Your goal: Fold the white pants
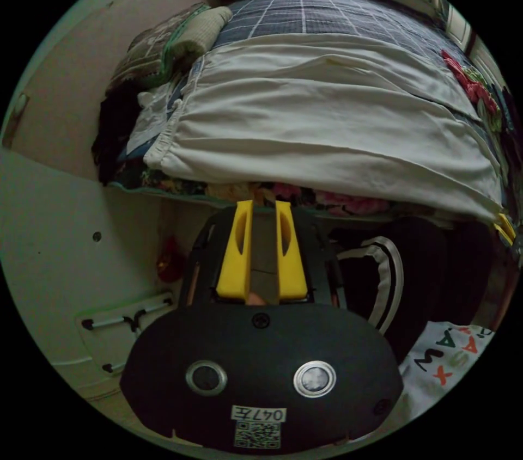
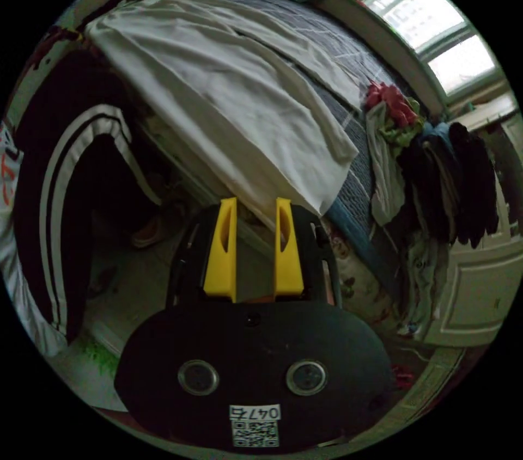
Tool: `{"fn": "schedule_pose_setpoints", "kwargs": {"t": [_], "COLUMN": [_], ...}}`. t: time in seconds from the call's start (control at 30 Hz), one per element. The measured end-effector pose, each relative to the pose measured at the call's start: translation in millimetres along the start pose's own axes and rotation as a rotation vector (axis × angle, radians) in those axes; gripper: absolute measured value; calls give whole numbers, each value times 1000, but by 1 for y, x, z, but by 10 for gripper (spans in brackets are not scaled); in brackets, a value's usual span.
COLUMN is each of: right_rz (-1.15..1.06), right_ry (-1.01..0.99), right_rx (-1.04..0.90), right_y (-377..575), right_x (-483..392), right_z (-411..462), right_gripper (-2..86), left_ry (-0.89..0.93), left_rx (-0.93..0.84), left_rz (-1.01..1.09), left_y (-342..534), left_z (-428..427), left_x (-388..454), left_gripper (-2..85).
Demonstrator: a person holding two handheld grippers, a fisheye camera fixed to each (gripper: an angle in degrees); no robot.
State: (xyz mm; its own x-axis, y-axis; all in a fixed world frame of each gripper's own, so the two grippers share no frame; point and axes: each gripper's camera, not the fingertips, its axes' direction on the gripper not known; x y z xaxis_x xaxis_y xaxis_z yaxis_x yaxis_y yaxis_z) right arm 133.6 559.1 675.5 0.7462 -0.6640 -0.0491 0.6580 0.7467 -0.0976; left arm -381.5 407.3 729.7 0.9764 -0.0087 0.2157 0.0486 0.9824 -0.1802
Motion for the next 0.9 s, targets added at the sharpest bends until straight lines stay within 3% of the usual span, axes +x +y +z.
{"fn": "schedule_pose_setpoints", "kwargs": {"t": [0.23,0.53,0.73,0.9], "right_rz": [-40,77,243,537], "right_ry": [15,-22,-113,-293], "right_rx": [-10,-74,-56,57], "right_y": [-5,-10,-7,3], "right_x": [8,20,40,78], "right_z": [-3,-16,-26,-40], "right_gripper": [7,-1,-2,-3], "left_ry": [23,27,30,41], "left_rx": [-4,24,34,53], "left_rz": [5,1,-33,-51], "left_y": [12,17,23,29], "left_z": [5,8,12,14], "left_x": [-12,-24,-43,-54], "left_gripper": [68,58,40,5]}}
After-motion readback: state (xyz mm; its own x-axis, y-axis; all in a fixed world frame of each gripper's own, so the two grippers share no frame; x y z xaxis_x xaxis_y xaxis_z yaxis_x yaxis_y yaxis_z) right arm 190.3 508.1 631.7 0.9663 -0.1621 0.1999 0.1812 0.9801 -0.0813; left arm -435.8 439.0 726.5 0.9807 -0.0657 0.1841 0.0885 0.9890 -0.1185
